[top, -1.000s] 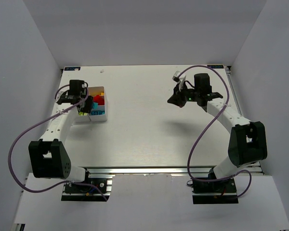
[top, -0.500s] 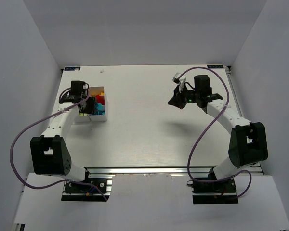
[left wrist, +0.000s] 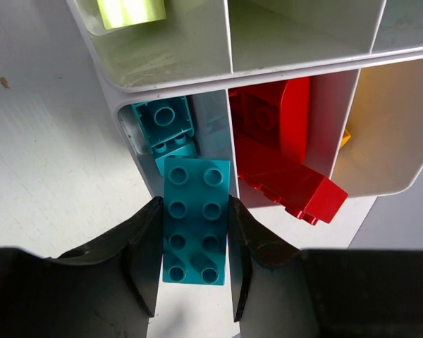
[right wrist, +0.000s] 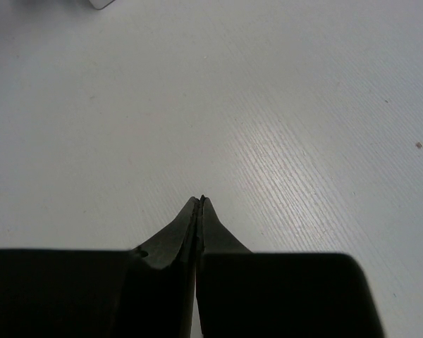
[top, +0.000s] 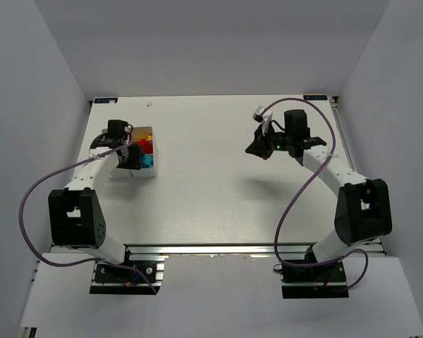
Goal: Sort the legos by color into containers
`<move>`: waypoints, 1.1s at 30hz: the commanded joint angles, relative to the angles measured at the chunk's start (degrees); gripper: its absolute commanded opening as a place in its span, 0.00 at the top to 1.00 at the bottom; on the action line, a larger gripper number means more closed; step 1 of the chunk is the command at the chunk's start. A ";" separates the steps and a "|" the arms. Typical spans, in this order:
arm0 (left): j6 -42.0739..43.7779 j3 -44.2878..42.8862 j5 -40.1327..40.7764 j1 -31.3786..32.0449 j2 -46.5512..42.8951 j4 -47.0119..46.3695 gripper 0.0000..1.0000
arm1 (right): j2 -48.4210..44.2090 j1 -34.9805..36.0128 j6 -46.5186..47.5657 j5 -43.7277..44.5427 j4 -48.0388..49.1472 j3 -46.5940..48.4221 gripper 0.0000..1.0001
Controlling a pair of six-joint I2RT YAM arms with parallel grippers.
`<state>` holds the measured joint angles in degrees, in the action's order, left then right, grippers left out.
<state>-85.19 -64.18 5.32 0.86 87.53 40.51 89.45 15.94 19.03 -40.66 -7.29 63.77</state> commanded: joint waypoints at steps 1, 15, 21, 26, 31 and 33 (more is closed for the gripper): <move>-0.95 -0.77 1.18 -0.42 0.01 0.71 0.84 | -2.35 0.31 -0.04 -0.20 1.58 -0.40 1.00; -1.03 -2.09 3.63 -0.51 0.11 2.81 0.46 | -2.35 0.23 0.49 -0.82 1.49 -0.49 1.00; -0.86 -2.61 4.00 -0.51 -1.22 3.17 0.33 | -2.44 0.23 0.57 -1.08 1.14 -0.49 1.00; -0.16 -2.70 1.54 -0.51 -3.85 1.33 0.37 | -2.79 0.23 1.36 -1.17 -0.09 0.21 1.00; 10.53 4.57 -5.04 -0.42 -13.67 -16.52 0.30 | -4.19 0.23 3.73 -0.56 -3.60 1.88 0.60; 16.60 11.84 -12.60 -0.51 -21.32 -26.22 0.04 | -5.07 0.23 3.83 1.11 -4.31 2.15 0.11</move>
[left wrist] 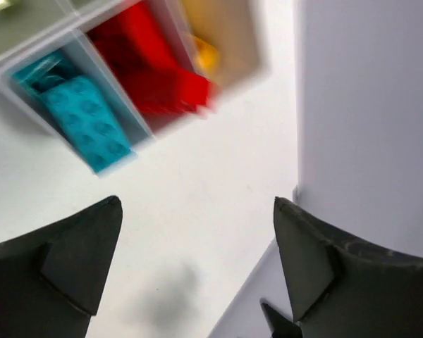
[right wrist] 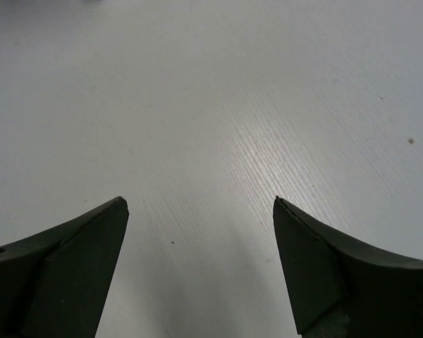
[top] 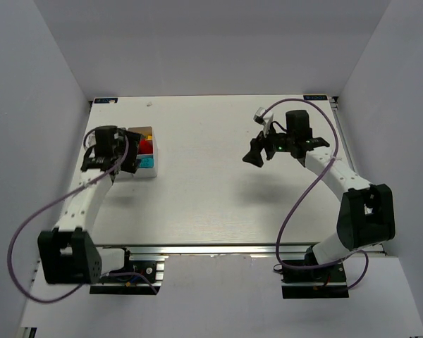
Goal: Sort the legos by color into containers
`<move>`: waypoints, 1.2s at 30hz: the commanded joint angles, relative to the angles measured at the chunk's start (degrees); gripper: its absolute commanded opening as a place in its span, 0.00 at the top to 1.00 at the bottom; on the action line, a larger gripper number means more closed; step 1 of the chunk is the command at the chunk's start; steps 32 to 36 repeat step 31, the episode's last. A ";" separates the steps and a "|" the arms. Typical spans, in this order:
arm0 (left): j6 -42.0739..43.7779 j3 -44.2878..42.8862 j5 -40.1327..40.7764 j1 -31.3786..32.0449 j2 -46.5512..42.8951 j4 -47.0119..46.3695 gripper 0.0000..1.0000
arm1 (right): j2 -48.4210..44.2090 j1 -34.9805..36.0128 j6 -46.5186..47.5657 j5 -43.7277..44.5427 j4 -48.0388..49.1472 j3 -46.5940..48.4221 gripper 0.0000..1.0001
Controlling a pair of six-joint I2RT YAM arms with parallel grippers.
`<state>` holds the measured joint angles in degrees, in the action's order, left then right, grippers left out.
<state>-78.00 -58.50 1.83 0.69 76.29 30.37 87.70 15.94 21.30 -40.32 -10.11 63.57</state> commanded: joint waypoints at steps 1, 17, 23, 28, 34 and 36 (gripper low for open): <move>16.75 7.60 -10.42 -0.34 -12.37 -21.87 0.02 | -4.20 0.23 1.55 1.63 -2.54 3.04 0.11; 40.55 18.77 -25.99 1.07 -30.58 -34.41 0.02 | -10.44 0.05 -19.45 24.13 -10.62 11.57 0.11; 42.22 18.86 -26.00 1.16 -34.01 -32.75 0.02 | -13.96 -0.04 -18.22 27.39 -12.39 11.05 0.11; 42.84 19.12 -26.26 1.16 -35.77 -30.90 0.02 | -16.51 -0.04 -19.01 29.24 -13.00 7.72 0.10; 43.10 19.74 -26.35 1.16 -37.44 -30.72 0.02 | -17.74 -0.21 -18.23 30.29 -12.57 5.08 0.11; 43.10 19.74 -26.35 1.16 -37.44 -30.72 0.02 | -17.74 -0.21 -18.23 30.29 -12.57 5.08 0.11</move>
